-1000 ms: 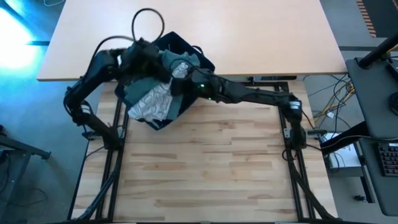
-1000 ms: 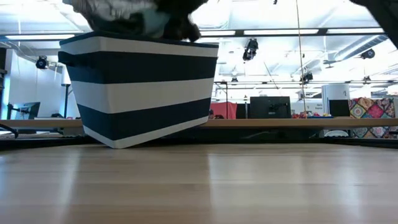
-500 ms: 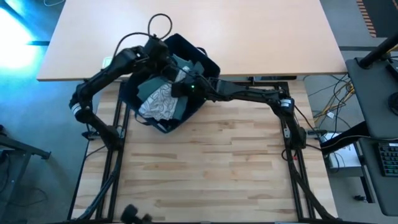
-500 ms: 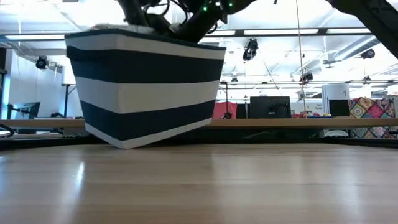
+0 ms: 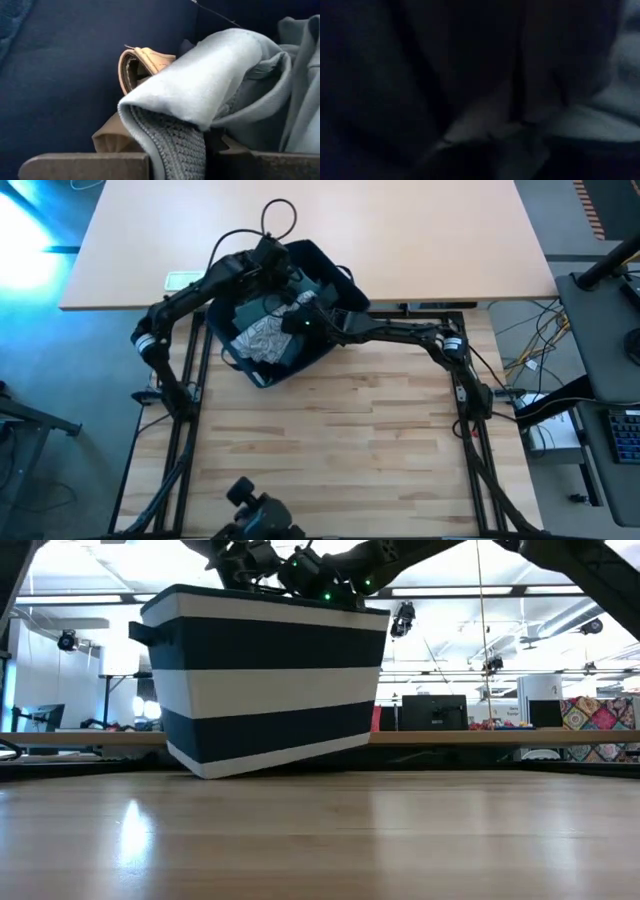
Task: Fold Laundry from Bin
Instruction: Put the folded clothes into the laundry basket
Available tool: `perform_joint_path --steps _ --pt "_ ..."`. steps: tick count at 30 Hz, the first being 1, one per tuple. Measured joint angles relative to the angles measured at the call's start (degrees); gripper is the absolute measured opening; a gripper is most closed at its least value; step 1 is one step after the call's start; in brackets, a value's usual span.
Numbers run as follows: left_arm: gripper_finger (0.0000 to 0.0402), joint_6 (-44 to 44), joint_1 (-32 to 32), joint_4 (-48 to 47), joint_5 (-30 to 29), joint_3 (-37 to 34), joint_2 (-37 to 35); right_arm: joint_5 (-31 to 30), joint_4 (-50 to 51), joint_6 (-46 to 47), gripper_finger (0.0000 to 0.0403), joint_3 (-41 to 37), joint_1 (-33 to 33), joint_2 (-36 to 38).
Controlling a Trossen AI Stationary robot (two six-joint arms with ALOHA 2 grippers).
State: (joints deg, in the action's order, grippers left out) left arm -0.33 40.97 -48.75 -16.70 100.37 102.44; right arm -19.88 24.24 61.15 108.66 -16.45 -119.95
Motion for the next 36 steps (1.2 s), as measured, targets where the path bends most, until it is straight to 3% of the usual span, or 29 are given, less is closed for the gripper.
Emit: perform_joint_path --steps 11,17,20,29,36 --pt "0.004 3.7 -0.5 -0.7 3.2 4.2 3.4 1.5 15.5 -14.0 0.006 6.0 0.4 0.2" --pt "0.005 2.7 -1.1 0.0 4.3 3.7 3.6 2.7 19.9 -13.2 0.0087 6.0 0.3 0.3" --pt "0.0079 2.8 -1.1 0.4 3.6 3.2 3.7 5.6 22.0 -12.8 0.011 5.7 0.5 0.3" --pt "0.0223 4.5 -1.1 0.7 2.5 3.2 4.2 8.3 36.2 -19.8 0.0204 9.3 1.4 0.2" --pt "0.028 5.7 -1.2 -5.6 4.0 8.1 4.5 8.8 45.6 -26.6 0.0245 13.6 1.3 0.2"
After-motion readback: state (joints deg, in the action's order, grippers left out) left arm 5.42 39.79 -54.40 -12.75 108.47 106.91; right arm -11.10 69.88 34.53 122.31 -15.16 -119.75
